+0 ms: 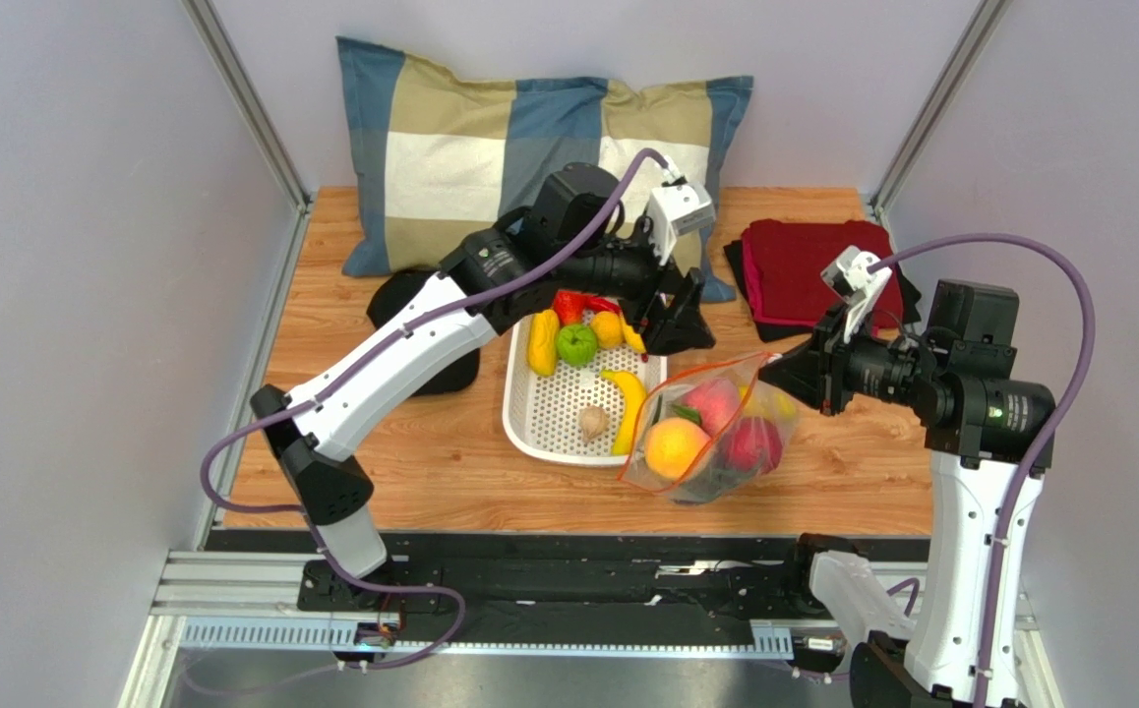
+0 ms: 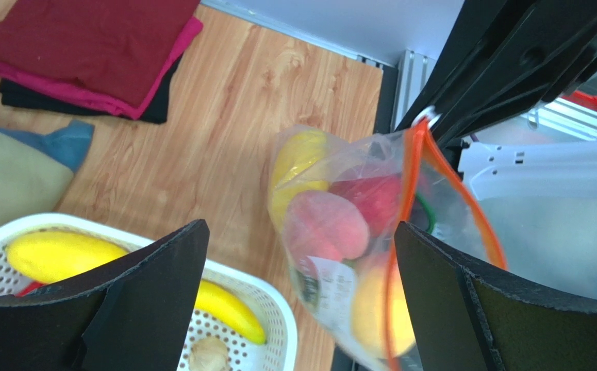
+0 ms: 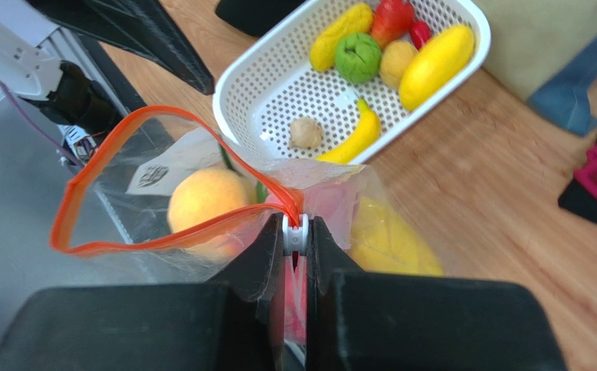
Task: Place the food in the zip-top bag and seal the zipper
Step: Adjust the zipper food storage bag at the center of the board.
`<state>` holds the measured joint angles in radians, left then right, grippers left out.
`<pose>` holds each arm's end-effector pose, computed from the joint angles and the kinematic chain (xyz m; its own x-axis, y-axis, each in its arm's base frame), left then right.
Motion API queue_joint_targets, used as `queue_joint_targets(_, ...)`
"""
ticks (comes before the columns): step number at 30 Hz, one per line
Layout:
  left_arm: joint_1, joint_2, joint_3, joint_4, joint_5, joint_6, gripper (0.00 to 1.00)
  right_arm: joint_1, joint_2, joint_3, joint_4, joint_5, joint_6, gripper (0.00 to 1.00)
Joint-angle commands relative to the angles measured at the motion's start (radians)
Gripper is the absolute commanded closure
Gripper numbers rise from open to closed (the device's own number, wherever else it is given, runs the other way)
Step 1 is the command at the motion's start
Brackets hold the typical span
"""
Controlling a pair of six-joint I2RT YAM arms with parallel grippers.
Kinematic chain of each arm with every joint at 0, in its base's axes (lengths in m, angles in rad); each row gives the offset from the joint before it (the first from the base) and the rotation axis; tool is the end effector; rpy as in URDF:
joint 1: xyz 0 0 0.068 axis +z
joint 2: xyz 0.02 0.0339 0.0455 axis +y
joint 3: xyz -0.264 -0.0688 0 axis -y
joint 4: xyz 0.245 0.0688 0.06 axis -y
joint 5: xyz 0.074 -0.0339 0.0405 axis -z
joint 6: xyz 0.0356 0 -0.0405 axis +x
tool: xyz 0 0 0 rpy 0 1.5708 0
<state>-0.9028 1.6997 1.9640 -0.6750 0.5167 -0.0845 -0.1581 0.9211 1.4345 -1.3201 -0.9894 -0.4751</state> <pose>0.2160 -0.3021 0.4553 -0.3277 0.2969 -0.8969 0.9388 0.2088 -0.2739 0.1123 0.0122 0.4288 -0.4124 -0.1886 -0.8913 -0.7570 0.6152 0.2201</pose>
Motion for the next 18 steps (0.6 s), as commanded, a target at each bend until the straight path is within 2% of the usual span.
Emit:
queue_joint_targets(1, -0.016, 0.092, 0.111, 0.005, -0.037, -0.023, 0.01, 0.002, -0.011, -0.023, 0.041, 0.139, 0.113, 1.0)
queue_joint_targets(8, -0.053, 0.248, 0.268, 0.006, 0.026, 0.018, 0.01, 0.002, -0.015, -0.069, 0.073, 0.293, 0.191, 1.0)
queue_joint_targets(11, -0.065, 0.284, 0.28, 0.02, 0.049, 0.072, 0.01, 0.002, 0.001, -0.066, 0.068, 0.279, 0.179, 1.0)
queue_joint_targets(13, -0.065, 0.293, 0.268, 0.046, 0.087, 0.136, 0.01, 0.002, -0.007, -0.077, 0.084, 0.239, 0.152, 1.0)
queue_joint_targets(18, -0.065, 0.226, 0.11, 0.172, 0.235, 0.328, 0.01, 0.002, -0.016, -0.089, 0.07, 0.161, 0.052, 1.0)
